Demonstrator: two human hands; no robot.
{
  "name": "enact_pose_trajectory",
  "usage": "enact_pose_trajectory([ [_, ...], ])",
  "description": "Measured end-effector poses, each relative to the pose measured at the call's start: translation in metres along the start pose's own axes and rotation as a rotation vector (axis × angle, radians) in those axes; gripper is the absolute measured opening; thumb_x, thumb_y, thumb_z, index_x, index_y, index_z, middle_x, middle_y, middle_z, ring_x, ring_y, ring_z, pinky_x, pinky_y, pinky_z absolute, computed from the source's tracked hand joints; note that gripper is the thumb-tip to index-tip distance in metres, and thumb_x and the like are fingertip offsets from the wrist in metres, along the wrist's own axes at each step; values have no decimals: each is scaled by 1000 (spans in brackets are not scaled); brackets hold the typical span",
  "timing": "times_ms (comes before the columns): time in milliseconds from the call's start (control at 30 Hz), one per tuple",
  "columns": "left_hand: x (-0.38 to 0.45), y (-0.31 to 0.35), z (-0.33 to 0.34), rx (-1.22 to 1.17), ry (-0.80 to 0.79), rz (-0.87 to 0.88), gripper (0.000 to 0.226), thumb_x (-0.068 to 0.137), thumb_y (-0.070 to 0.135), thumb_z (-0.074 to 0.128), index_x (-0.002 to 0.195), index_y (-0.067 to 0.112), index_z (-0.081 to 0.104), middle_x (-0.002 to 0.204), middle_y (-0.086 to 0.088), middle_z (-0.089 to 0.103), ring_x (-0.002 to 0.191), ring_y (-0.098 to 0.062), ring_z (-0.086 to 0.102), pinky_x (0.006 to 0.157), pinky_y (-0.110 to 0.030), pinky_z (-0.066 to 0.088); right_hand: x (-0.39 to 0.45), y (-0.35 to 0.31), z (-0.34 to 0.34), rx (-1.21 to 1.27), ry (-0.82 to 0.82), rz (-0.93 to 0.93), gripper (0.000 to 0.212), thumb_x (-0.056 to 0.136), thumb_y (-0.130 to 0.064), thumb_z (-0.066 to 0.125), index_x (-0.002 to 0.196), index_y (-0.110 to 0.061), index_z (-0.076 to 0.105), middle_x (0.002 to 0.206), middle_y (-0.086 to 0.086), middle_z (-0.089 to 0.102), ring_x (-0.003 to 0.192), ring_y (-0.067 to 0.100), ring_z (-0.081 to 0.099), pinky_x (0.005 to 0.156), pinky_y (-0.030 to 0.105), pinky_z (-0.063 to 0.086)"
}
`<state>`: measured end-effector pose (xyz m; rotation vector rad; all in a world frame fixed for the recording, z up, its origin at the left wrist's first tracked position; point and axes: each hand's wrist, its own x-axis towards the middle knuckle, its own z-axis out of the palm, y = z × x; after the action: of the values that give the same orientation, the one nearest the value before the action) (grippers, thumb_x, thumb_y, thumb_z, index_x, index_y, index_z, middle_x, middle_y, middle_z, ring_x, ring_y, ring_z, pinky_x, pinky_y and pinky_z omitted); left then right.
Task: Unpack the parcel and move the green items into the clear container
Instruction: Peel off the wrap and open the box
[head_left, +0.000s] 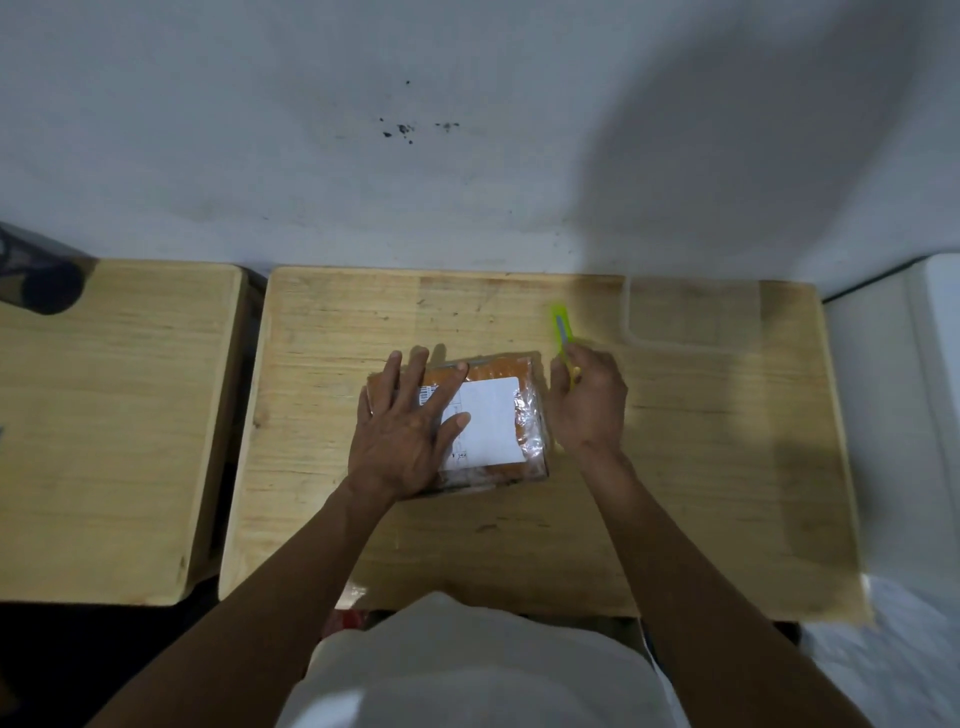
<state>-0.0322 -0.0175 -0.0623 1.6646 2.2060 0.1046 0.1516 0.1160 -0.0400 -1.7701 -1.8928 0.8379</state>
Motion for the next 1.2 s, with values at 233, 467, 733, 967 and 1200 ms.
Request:
enact_pose_trajectory([
  [233,-4,1,3,-17,46,19,62,101,65,23,158,48,9,171,-4,4,157,-32,-4,120,-67,12,-91,-6,-10,76,13,-73,13,91,-6,59,99,-8,68,90,5,65,86,17,57,73,32,52],
  [467,-36,0,16,-88,120,-69,64,101,62,27,160,38,18,171,-6,-4,157,-29,-9,119,-67,18,-113,1,-7,30,-41,15,29,93,-8,54,120,-4,65,111,10,58,106,21,54,86,22,40],
  [733,-40,-4,24,-91,182,-46,63,103,56,31,160,31,22,170,-12,-2,157,-31,-9,118,-66,26,-120,-3,-9,39,-2,12,21,95,-8,51,104,0,68,105,12,60,97,8,46,84,15,36],
  [967,-38,-5,27,-47,182,-36,65,103,56,31,161,31,17,171,-9,-7,157,-31,-13,123,-52,9,-131,-1,-13,95,26,30,16,94,-7,55,96,1,69,95,9,63,82,3,49,74,-6,31],
  [1200,-38,-4,25,-47,165,-42,64,104,57,25,161,30,19,170,-12,-9,156,-31,-17,125,-49,5,-123,-1,-14,117,7,178,10,90,-10,63,93,-4,71,90,2,63,82,11,55,70,13,39],
])
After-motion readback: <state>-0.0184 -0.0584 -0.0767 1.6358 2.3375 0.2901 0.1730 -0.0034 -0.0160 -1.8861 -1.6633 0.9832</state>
